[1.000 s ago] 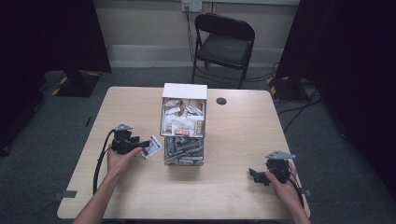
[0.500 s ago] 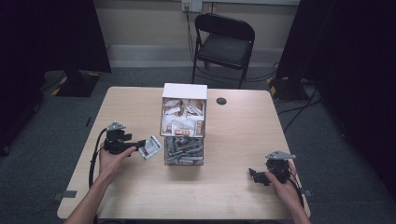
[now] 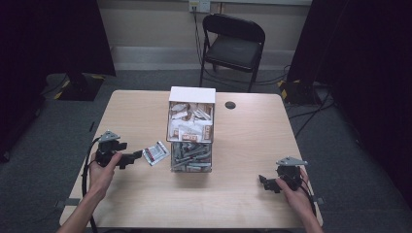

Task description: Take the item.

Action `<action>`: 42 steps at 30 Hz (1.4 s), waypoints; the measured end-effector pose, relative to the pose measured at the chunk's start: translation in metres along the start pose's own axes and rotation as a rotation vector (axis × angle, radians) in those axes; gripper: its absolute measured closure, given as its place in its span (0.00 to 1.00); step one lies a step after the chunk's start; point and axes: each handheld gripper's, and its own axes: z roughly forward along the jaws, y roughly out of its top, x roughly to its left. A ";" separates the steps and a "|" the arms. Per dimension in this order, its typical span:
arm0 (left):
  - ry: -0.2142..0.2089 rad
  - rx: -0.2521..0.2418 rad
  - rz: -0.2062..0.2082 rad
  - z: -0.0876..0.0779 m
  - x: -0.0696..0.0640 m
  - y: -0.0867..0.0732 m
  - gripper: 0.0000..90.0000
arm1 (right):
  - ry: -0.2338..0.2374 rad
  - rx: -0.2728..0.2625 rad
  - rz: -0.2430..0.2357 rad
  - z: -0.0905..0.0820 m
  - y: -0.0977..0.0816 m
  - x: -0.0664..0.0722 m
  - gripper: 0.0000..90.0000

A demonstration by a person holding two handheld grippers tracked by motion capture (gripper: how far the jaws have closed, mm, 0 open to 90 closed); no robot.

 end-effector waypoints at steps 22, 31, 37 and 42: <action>0.119 0.039 0.002 -0.037 0.002 -0.050 0.24 | -0.002 -0.001 0.000 0.000 0.000 0.000 0.00; 0.165 0.094 -0.016 -0.033 0.008 -0.068 0.24 | -0.002 -0.001 0.001 0.000 0.000 0.000 0.00; 0.182 0.111 -0.032 -0.027 0.011 -0.076 0.24 | -0.002 -0.001 0.002 0.000 0.000 0.000 0.00; 0.225 0.101 -0.001 -0.025 0.010 -0.080 0.20 | -0.003 0.000 0.003 0.000 0.000 0.000 0.00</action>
